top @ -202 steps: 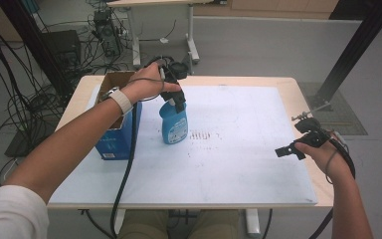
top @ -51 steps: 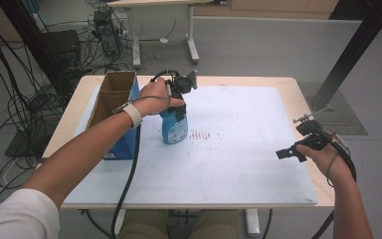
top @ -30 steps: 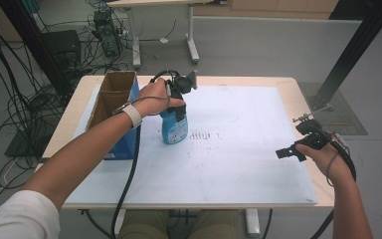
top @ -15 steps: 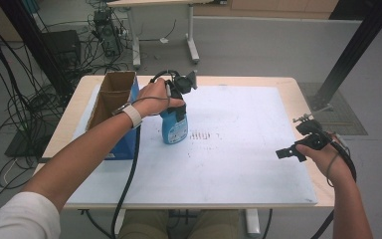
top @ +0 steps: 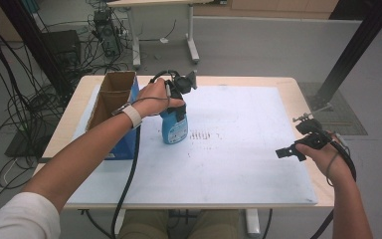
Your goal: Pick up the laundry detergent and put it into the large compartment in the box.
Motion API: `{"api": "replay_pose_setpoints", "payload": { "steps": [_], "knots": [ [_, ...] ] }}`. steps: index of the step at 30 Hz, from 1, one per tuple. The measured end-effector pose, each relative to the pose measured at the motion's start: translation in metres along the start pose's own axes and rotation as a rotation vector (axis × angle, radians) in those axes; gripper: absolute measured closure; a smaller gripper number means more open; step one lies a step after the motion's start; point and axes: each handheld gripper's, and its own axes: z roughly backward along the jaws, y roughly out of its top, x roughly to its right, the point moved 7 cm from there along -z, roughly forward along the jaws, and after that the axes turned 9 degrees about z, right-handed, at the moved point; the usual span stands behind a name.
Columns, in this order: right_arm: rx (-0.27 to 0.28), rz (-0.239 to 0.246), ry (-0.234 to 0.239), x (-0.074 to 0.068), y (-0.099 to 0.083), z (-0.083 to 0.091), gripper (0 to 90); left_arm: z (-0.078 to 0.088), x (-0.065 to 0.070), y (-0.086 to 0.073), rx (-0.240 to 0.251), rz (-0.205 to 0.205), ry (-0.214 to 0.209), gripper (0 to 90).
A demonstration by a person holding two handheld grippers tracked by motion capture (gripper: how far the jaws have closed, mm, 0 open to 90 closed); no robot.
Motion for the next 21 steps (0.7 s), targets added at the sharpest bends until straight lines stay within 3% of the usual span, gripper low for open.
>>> {"api": "replay_pose_setpoints", "payload": {
  "steps": [21],
  "knots": [
    [-0.004,0.002,0.002,-0.0002,0.0021,0.0001,10.3,0.0000,0.0000,-0.0008,0.003,-0.003,0.001,37.8]
  ]
}}
